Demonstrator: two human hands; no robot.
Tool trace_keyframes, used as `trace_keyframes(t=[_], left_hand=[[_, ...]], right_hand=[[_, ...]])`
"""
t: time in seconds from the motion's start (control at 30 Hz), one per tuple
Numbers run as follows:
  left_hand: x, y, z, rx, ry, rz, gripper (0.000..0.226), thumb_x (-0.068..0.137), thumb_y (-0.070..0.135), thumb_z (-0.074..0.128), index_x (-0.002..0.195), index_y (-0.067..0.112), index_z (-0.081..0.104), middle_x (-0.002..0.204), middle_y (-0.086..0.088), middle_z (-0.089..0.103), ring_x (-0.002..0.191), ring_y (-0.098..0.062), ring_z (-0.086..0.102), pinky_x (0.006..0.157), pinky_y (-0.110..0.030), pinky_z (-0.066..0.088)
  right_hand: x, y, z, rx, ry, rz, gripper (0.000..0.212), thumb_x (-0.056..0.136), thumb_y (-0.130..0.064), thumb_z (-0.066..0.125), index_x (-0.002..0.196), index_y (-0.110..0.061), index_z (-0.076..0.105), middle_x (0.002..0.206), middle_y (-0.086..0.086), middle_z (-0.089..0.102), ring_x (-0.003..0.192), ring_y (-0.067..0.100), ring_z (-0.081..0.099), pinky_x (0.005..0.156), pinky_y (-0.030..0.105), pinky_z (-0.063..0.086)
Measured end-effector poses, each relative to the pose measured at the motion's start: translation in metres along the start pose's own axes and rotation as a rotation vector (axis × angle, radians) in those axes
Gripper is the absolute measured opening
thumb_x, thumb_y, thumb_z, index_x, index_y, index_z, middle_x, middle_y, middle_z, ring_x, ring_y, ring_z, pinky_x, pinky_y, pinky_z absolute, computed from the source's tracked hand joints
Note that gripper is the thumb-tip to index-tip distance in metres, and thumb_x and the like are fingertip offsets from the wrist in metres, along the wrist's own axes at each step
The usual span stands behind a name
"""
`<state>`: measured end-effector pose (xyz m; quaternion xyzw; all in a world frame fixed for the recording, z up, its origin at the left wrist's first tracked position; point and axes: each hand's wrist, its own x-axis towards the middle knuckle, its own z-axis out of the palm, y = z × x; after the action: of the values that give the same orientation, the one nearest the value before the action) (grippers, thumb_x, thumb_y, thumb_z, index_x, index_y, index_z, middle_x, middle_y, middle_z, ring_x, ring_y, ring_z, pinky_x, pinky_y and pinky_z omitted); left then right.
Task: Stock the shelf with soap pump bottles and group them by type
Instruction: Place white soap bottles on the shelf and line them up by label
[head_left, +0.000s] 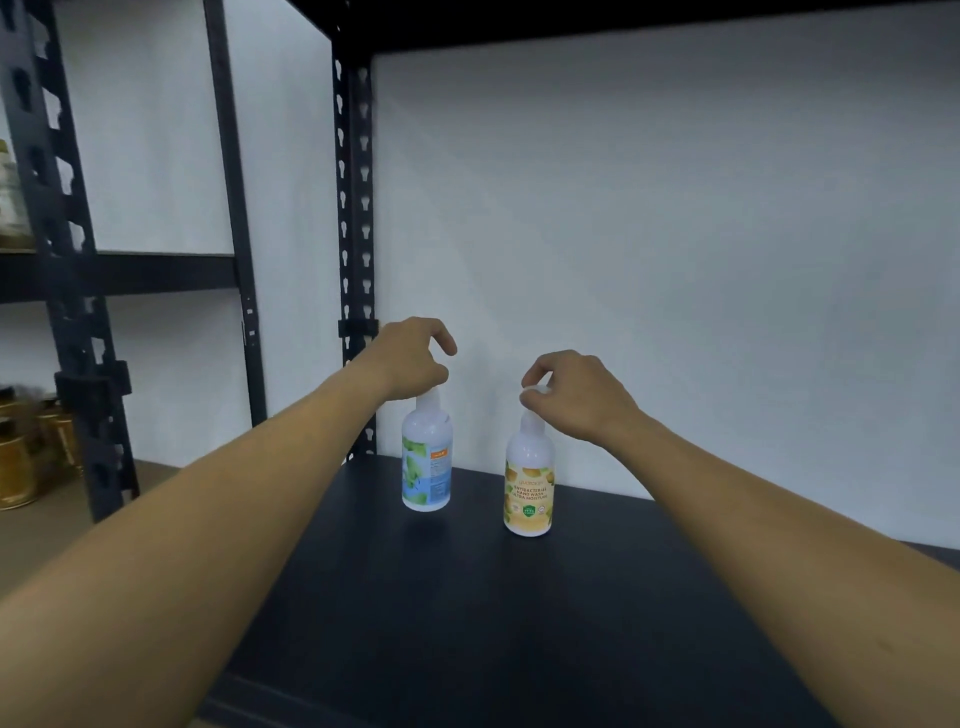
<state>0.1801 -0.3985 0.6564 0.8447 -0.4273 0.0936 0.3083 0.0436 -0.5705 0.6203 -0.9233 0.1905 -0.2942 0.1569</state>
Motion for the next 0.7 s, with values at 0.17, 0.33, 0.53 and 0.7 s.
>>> trace_keyframes(t=[0.17,0.33,0.53,0.7], left_hand=[[0.002,-0.01,0.006,-0.018,-0.01,-0.012,0.03,0.084,0.007,0.059,0.108,0.025,0.062,0.087,0.007,0.052,0.069,-0.008,0.052,0.057,-0.024,0.041],[0.006,-0.017,0.007,-0.032,-0.003,-0.013,0.031,0.083,0.006,0.059,0.108,0.024,0.063,0.087,0.001,0.059,0.073,-0.01,0.054,0.062,-0.025,0.044],[0.008,-0.018,0.007,-0.035,-0.014,-0.002,0.031,0.083,0.006,0.06,0.107,0.025,0.062,0.092,-0.002,0.061,0.076,-0.013,0.055,0.065,-0.027,0.043],[0.009,-0.015,0.011,-0.053,-0.017,-0.001,0.031,0.084,0.007,0.059,0.108,0.027,0.062,0.091,0.0,0.061,0.077,-0.012,0.055,0.061,-0.023,0.04]], right_hand=[[0.003,0.004,0.002,0.006,0.011,0.017,0.014,0.086,-0.031,0.062,0.097,-0.024,0.068,0.093,-0.008,0.061,0.084,0.017,0.062,0.065,0.028,0.045],[0.003,0.01,-0.003,0.008,0.016,0.036,0.014,0.085,-0.03,0.062,0.096,-0.024,0.069,0.089,-0.008,0.061,0.081,0.018,0.061,0.064,0.027,0.044],[-0.008,0.017,-0.016,-0.002,0.034,0.051,0.014,0.085,-0.028,0.063,0.096,-0.023,0.07,0.093,-0.007,0.061,0.083,0.016,0.06,0.064,0.026,0.043],[-0.018,0.026,-0.026,-0.005,0.042,0.105,0.011,0.084,-0.028,0.062,0.092,-0.025,0.07,0.096,-0.007,0.063,0.084,0.015,0.061,0.066,0.028,0.045]])
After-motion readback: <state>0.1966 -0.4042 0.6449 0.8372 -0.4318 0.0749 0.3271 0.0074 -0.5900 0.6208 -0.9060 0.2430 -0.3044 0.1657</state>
